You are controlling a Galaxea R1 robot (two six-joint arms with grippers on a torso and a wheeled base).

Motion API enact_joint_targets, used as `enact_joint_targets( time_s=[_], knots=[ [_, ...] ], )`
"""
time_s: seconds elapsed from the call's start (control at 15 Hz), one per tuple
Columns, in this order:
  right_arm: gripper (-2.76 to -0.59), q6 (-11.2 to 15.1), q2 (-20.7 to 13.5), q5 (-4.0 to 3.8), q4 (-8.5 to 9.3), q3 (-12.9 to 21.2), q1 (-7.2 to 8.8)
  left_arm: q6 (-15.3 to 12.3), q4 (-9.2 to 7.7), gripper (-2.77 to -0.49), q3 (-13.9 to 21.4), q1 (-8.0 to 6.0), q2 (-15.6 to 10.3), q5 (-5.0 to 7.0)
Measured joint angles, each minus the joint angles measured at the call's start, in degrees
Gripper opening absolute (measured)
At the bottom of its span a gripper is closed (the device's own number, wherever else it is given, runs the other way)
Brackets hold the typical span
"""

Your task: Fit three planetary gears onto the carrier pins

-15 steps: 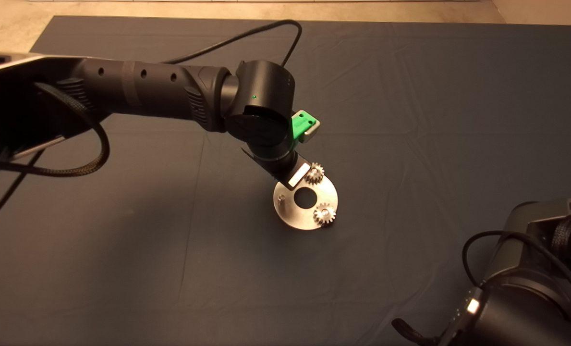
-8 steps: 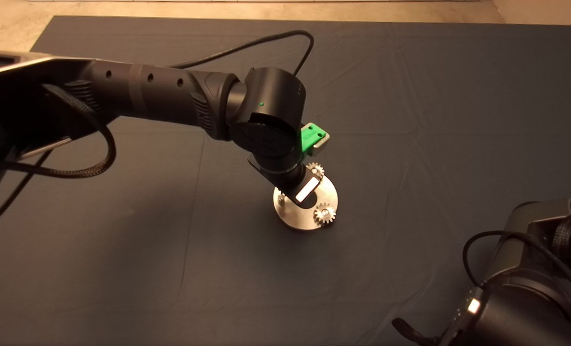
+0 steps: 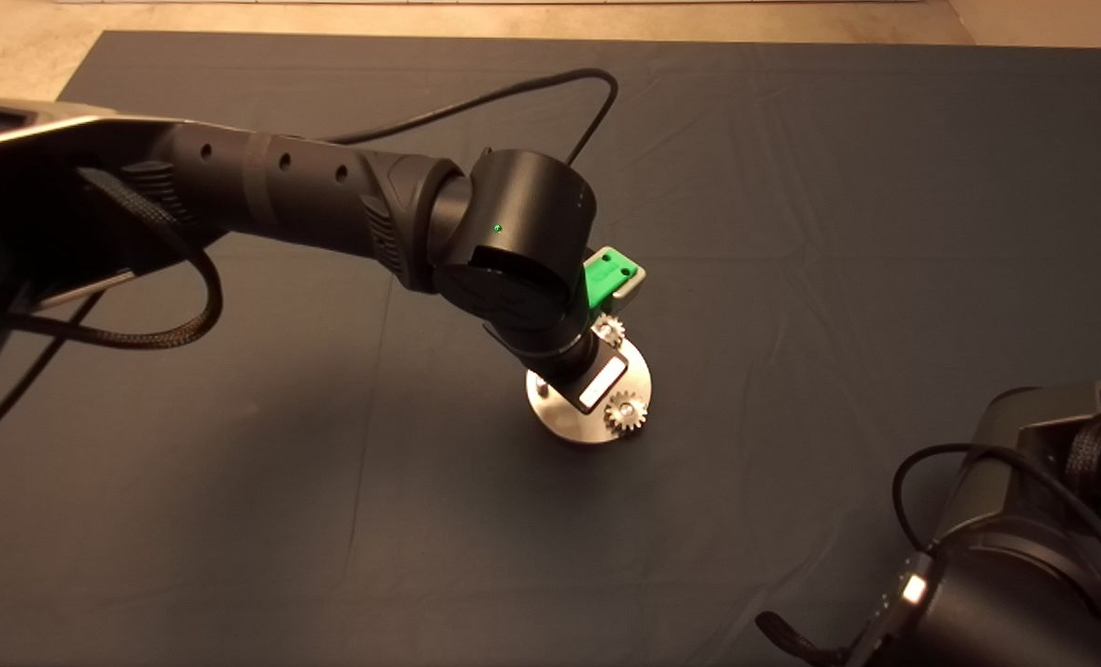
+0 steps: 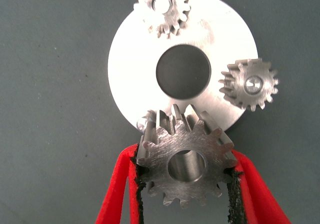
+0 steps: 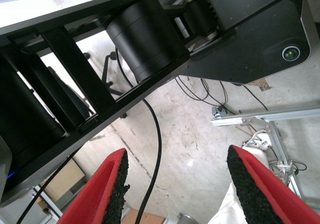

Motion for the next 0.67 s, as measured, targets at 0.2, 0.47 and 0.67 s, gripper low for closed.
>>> enact_joint_targets(
  time_s=[0.2,0.47,0.67],
  knots=[
    [-1.91,0.0,0.0,-0.02,0.00,0.0,0.02,-0.8,1.24,-2.54,0.3,0.49,0.0,-0.02],
    [-1.91,0.0,0.0,-0.02,0.00,0.0,0.00,-0.8,2.27,-2.54,0.3,0.62,-0.3,0.01],
    [-1.91,0.0,0.0,-0.02,0.00,0.0,0.00,-0.8,2.61,-2.54,0.3,1.93,-0.3,0.01]
  ],
)
